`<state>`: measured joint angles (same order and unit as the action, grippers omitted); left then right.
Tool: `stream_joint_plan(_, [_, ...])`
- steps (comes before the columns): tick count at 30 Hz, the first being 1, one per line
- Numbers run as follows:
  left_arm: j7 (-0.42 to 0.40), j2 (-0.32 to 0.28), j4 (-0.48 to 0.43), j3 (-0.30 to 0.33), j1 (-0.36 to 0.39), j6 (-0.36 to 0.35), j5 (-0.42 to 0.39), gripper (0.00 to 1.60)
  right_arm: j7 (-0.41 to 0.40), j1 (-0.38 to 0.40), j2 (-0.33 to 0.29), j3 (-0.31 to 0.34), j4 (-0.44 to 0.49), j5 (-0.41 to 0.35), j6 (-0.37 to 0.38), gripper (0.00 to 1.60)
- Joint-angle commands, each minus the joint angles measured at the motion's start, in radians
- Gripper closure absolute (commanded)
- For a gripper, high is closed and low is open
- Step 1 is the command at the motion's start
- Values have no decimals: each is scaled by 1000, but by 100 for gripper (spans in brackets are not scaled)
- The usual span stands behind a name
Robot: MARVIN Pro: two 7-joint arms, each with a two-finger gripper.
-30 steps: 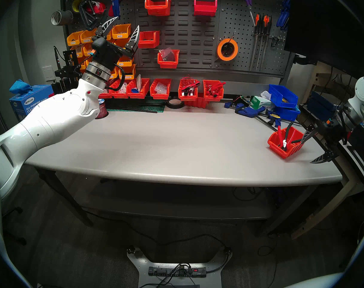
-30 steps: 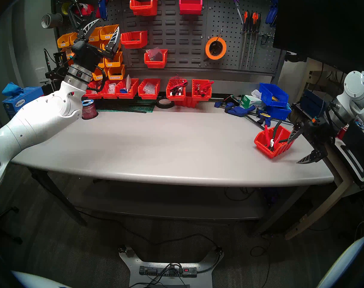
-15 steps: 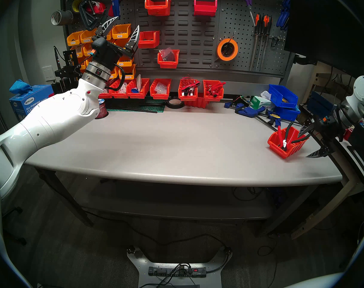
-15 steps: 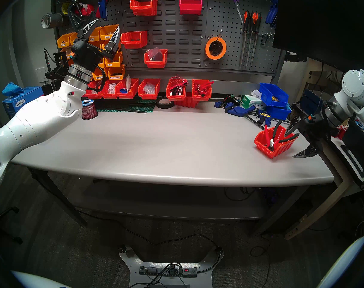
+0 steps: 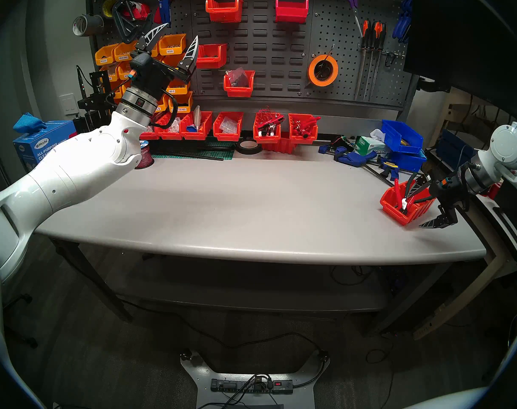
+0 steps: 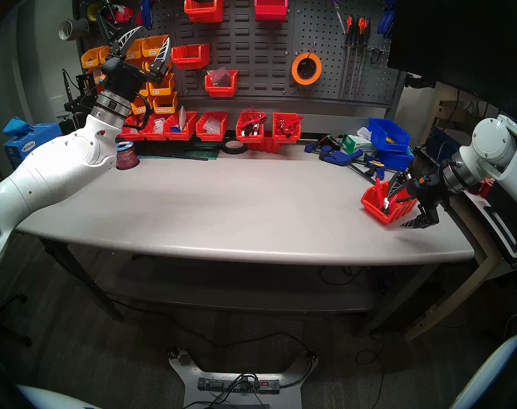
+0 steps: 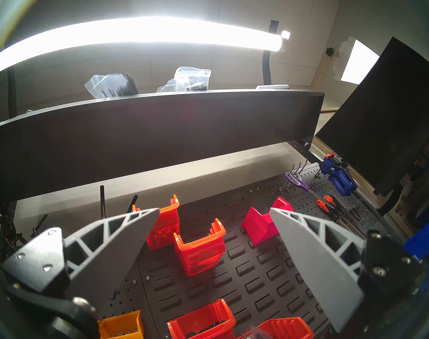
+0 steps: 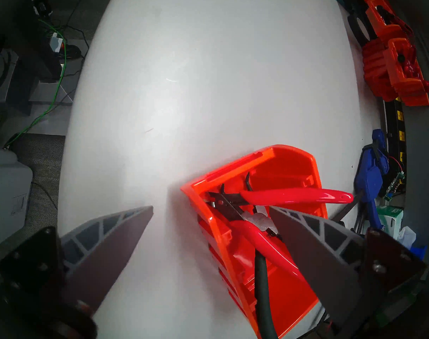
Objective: Take out tools from the storage box
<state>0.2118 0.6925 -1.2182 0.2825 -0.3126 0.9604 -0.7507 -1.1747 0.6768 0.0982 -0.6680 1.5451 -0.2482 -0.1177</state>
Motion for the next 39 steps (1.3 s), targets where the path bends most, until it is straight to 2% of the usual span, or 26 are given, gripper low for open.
stream_joint_plan(1, [3,-2,-2,15,23,-1,3,0,25,59,2,-3,29,64,-20,0])
stream_joint_plan(3, [3,-2,-2,15,23,-1,3,0,31,67,2,-10,38,75,-20,0])
stream_joint_plan(5, [3,-2,-2,15,23,-1,3,0,39,74,2,-22,47,83,-21,29])
stream_joint_plan(6, [3,-2,-2,15,23,-1,3,0,43,76,2,-28,51,85,-21,58])
stream_joint_plan(8, [4,-2,-2,15,23,-2,4,0,51,84,2,-44,60,88,-17,99])
stream_joint_plan(10, [4,-2,-2,15,23,-2,4,0,56,92,2,-59,68,84,-17,126])
stream_joint_plan(16, [4,-2,-2,15,23,-2,4,0,62,126,2,-98,80,73,-14,127])
stream_joint_plan(19, [4,-2,-2,15,23,-2,5,0,63,144,2,-117,83,68,-15,139])
stream_joint_plan(21, [5,-2,-2,16,23,-2,5,0,65,157,2,-131,84,69,-20,160])
stream_joint_plan(26, [5,-2,-2,16,22,-2,5,0,80,185,2,-155,85,66,-52,160])
stream_joint_plan(35, [5,-2,-2,16,22,-1,5,0,162,198,2,-128,127,65,-222,160])
stream_joint_plan(39, [5,-2,-2,16,22,-1,5,0,207,185,56,-124,128,41,-293,160])
